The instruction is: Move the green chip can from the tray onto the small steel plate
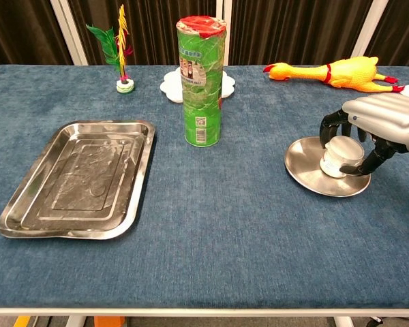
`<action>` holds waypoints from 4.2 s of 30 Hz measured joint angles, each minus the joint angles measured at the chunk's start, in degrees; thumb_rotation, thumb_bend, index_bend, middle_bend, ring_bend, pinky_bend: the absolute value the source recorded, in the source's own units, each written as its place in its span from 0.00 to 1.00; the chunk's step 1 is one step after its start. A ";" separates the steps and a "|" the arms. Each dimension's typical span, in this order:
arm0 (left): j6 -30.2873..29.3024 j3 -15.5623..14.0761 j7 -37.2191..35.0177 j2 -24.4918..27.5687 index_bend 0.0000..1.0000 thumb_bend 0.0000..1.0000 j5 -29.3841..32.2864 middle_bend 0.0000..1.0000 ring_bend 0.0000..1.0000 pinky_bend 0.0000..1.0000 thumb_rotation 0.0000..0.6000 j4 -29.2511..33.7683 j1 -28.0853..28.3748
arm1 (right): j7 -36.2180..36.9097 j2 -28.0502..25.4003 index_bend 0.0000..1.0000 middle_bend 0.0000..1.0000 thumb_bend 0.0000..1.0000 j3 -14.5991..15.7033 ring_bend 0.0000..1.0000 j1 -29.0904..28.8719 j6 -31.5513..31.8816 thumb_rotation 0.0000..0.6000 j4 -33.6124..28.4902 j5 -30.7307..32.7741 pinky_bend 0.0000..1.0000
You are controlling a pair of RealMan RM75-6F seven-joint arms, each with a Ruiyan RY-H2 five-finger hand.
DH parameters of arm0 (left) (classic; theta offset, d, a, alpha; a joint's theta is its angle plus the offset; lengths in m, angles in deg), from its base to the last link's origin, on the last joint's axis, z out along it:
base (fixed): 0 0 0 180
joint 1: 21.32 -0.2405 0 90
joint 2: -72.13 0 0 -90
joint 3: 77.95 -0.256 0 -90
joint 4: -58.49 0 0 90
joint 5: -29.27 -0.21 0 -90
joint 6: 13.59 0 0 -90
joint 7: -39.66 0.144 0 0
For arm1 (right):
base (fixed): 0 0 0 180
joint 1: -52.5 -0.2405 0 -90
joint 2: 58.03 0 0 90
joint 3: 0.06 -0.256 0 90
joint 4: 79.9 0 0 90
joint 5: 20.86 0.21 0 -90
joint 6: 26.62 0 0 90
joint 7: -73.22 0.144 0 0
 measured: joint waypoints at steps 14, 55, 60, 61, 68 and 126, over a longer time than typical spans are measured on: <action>0.26 1.25 -2.11 0.44 0.12 0.17 -0.16 0.15 0.08 0.30 1.00 -0.50 -1.64 | 0.57 -1.70 0.56 0.44 0.27 -0.23 0.44 -0.75 2.05 1.00 -4.76 -2.38 0.62; -0.48 3.40 -5.51 0.96 0.12 0.17 -0.08 0.14 0.08 0.30 1.00 -4.47 -5.73 | -16.49 8.03 0.02 0.07 0.15 -2.82 0.00 -19.85 -8.13 1.00 -13.55 6.88 0.19; -0.79 3.50 -5.25 1.37 0.12 0.17 -0.68 0.14 0.08 0.30 1.00 -3.65 -5.86 | -15.12 3.91 0.02 0.05 0.14 -4.41 0.00 -19.15 -3.17 1.00 -18.40 1.29 0.16; -0.63 3.45 -5.25 1.43 0.12 0.17 -0.75 0.14 0.08 0.30 1.00 -3.42 -5.85 | -14.37 2.75 0.02 0.05 0.14 -4.98 0.00 -18.85 -1.75 1.00 -19.46 -0.48 0.15; -0.12 3.46 -4.85 1.55 0.12 0.17 -1.26 0.14 0.08 0.30 1.00 -2.72 -5.62 | -8.98 -3.57 0.00 0.02 0.13 -9.95 0.00 -17.39 4.62 1.00 -21.71 -5.89 0.08; 3.59 1.74 -2.34 1.12 0.12 0.17 -4.12 0.14 0.07 0.30 1.00 0.03 -4.15 | -4.85 -20.99 0.43 0.40 0.20 -7.40 0.40 -18.35 4.82 1.00 -24.42 14.67 0.59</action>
